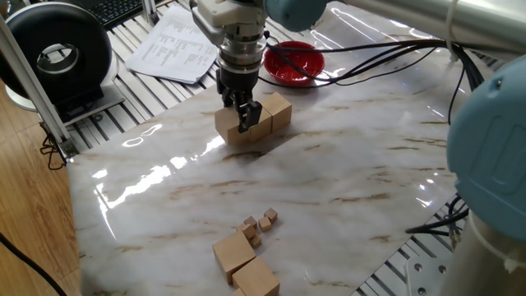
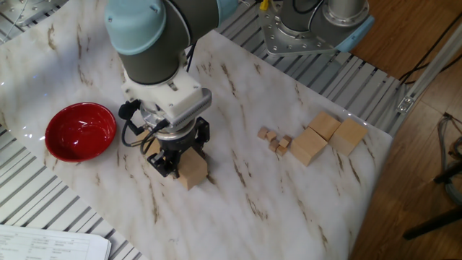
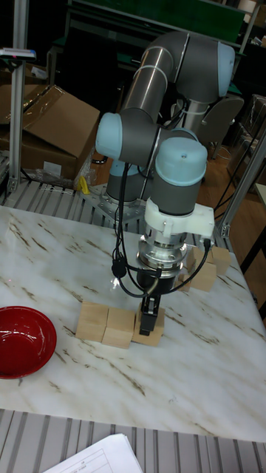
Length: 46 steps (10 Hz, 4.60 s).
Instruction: Stack the blocks into a pyramid shape
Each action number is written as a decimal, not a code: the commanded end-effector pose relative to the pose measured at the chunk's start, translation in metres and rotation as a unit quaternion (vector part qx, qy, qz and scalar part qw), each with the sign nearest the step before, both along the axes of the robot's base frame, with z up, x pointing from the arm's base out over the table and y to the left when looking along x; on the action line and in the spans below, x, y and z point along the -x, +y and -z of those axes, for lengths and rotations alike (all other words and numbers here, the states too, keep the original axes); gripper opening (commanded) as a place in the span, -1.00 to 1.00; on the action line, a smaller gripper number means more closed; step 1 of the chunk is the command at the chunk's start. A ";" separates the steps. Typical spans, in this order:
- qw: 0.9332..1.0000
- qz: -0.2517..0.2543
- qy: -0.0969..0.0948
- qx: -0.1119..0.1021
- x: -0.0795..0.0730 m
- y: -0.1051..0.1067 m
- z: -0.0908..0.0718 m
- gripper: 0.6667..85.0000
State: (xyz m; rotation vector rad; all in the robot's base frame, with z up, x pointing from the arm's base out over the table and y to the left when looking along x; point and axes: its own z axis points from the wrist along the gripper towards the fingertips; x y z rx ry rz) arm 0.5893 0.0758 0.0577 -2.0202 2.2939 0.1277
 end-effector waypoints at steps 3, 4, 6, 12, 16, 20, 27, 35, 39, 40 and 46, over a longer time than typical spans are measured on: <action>1.000 -0.001 -0.003 -0.007 -0.008 0.002 0.010 -0.99; 1.000 -0.001 -0.003 -0.007 -0.008 0.002 0.012 -0.99; 1.000 0.000 -0.002 -0.009 -0.009 0.003 0.014 -0.99; 1.000 0.006 0.021 -0.009 0.005 0.001 0.014 -0.99; 1.000 0.004 0.017 -0.013 0.002 0.002 0.017 -0.99; 1.000 0.004 0.017 -0.014 0.001 0.002 0.021 -0.99; 1.000 -0.004 0.006 -0.012 -0.005 0.001 0.024 -0.97; 1.000 -0.012 0.010 -0.022 0.000 -0.003 0.029 -0.60; 1.000 -0.017 0.016 -0.018 -0.002 0.000 0.022 -0.31; 0.999 -0.016 0.019 -0.022 -0.001 0.002 0.022 -0.24; 0.999 -0.028 0.022 -0.024 0.002 0.000 0.024 0.18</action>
